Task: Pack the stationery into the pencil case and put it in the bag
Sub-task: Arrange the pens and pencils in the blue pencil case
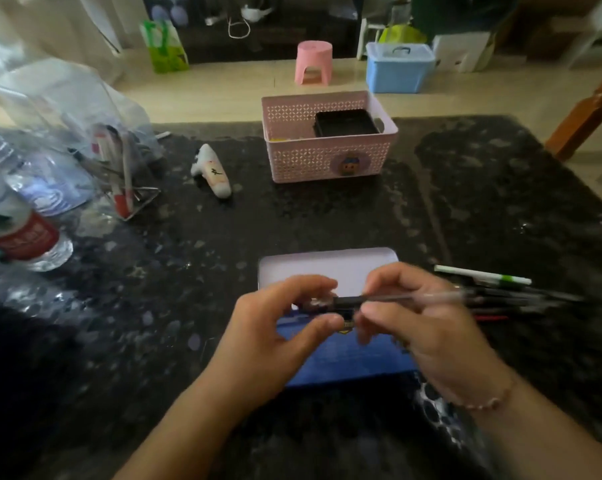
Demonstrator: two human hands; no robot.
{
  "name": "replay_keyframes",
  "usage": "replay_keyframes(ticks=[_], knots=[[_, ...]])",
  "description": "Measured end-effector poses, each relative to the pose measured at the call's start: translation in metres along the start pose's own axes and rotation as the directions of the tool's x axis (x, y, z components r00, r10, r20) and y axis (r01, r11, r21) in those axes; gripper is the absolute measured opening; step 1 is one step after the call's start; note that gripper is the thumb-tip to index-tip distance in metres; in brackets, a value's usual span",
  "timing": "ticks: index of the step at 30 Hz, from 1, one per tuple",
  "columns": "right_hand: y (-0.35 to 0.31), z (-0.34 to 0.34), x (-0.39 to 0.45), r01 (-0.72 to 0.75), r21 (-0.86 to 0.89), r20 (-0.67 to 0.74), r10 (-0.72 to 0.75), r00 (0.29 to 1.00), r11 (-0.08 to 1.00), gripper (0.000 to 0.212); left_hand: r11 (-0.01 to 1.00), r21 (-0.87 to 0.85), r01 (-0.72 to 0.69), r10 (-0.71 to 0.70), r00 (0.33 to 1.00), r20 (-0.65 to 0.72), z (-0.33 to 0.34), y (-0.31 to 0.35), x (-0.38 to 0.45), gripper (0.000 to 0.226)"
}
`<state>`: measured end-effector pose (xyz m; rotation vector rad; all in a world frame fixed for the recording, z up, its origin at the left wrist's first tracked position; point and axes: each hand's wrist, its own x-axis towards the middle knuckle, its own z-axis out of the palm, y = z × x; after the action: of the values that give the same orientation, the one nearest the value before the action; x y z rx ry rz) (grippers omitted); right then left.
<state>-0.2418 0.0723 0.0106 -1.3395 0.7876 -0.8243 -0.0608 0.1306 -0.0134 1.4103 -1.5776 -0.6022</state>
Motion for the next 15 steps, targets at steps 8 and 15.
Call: replay_keyframes(ticks=[8,15], knots=[[0.02,-0.036,0.005,-0.096,-0.391,-0.184,0.025,0.983,0.915,0.013,0.934,0.357,-0.007,-0.037,0.993,0.116,-0.013,-0.029,-0.002,0.033],[0.044,-0.045,0.005,0.081,-0.899,0.005,-0.173,0.985,0.431,0.012,0.897,0.43,-0.104,0.024,0.982,0.189,-0.006,-0.04,-0.004,0.024]])
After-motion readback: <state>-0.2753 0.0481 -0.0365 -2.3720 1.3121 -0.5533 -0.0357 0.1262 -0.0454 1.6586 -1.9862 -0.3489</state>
